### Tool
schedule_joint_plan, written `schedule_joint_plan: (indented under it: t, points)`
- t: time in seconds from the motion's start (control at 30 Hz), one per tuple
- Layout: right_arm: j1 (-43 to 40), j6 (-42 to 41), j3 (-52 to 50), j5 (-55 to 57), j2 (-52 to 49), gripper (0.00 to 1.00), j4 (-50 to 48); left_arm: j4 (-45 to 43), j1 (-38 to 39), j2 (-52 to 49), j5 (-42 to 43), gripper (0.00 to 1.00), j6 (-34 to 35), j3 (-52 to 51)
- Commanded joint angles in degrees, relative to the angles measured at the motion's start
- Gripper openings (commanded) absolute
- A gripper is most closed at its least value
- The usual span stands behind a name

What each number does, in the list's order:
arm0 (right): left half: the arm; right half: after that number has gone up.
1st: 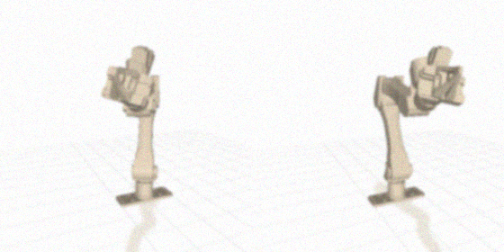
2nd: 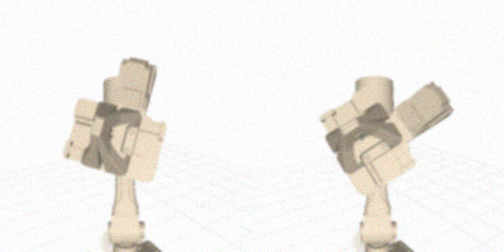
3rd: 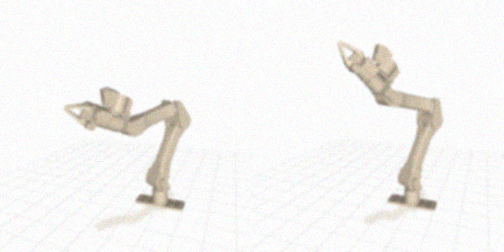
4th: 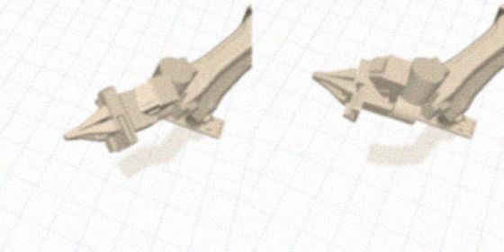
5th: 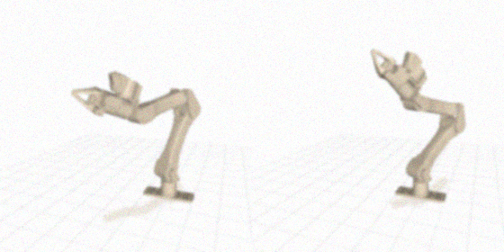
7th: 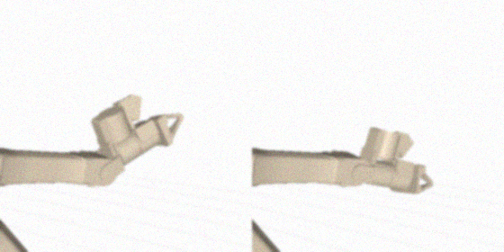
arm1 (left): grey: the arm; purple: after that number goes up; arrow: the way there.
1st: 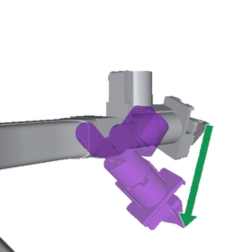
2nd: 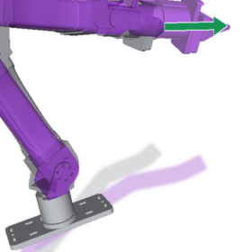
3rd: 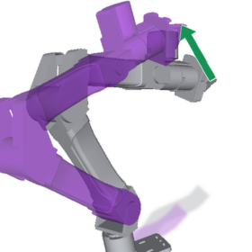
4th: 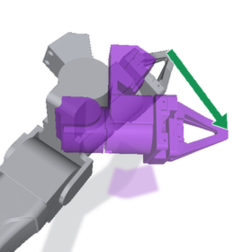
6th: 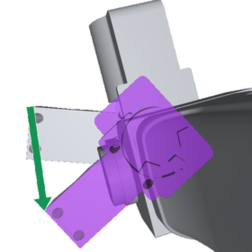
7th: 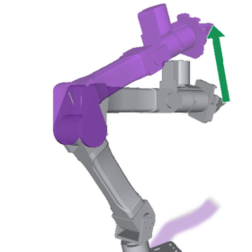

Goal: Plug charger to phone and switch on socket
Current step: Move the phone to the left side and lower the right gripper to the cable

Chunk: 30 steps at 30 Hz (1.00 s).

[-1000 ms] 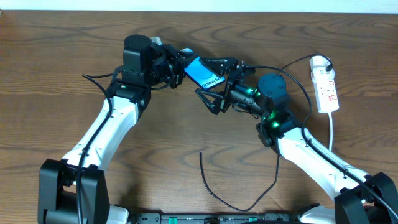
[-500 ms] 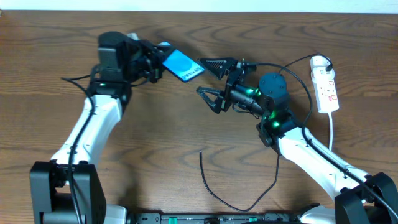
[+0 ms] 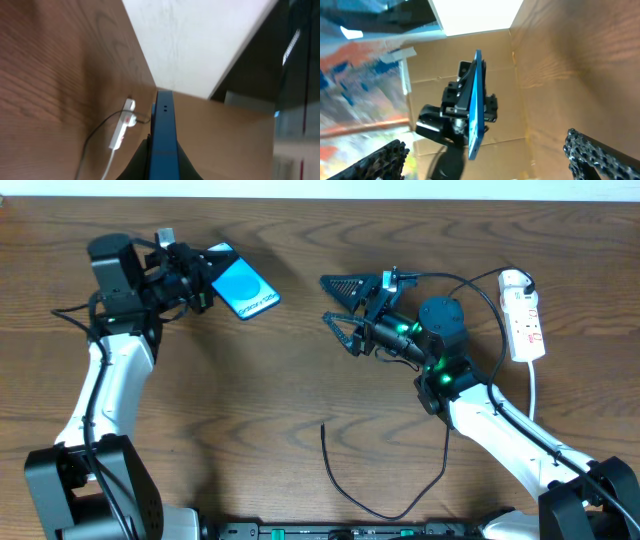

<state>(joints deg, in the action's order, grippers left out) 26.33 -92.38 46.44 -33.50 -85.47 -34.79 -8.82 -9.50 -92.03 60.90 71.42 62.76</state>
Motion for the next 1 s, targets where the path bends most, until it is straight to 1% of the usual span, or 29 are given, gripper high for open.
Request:
schedule_joint_plan:
  t: [0.0,0.03,0.2,0.27,0.3,0.53,0.6,0.77,0.87,0.97]
  points:
    - [-0.1,14.6,1.0,-0.2,0.2,0.98,-0.2,-0.3,-1.5,1.4,9.6,0.07,-13.4,0.5]
    - [-0.1,18.8,1.0,-0.4,0.2,0.96,-0.2,-0.3,-2.1,1.4,12.0,0.07,-19.8,0.5]
    - [-0.1,27.6,1.0,-1.3,0.2,0.94,0.3,-0.3,-2.8,1.4,17.8,0.07,-29.1,0.5]
    - [0.0,29.5,1.0,-1.5,0.2,0.94,1.9,-0.3,-3.1,1.4,19.8,0.07,-31.7,0.5]
    - [0.1,31.3,1.0,-1.7,0.2,0.94,4.3,-0.3,-3.5,1.4,20.7,0.07,-33.2,0.5]
    - [1.8,41.1,1.0,-0.9,0.2,0.93,23.4,-0.3,-6.7,1.4,21.2,0.07,-34.4,0.5]
    - [2.4,41.9,1.0,0.5,0.2,0.93,28.2,-0.3,-8.0,1.4,21.2,0.07,-34.4,0.5]
    - [4.3,41.9,1.0,2.2,0.2,0.94,35.5,-0.2,-10.7,1.4,21.2,0.08,-34.4,0.3]
    - [5.7,41.9,1.0,2.1,0.2,0.95,38.3,2.5,-11.0,1.4,21.2,0.08,-34.6,0.3]
    - [6.8,42.3,1.0,2.1,0.2,0.95,41.3,5.4,-11.0,1.4,21.2,0.07,-37.4,0.3]
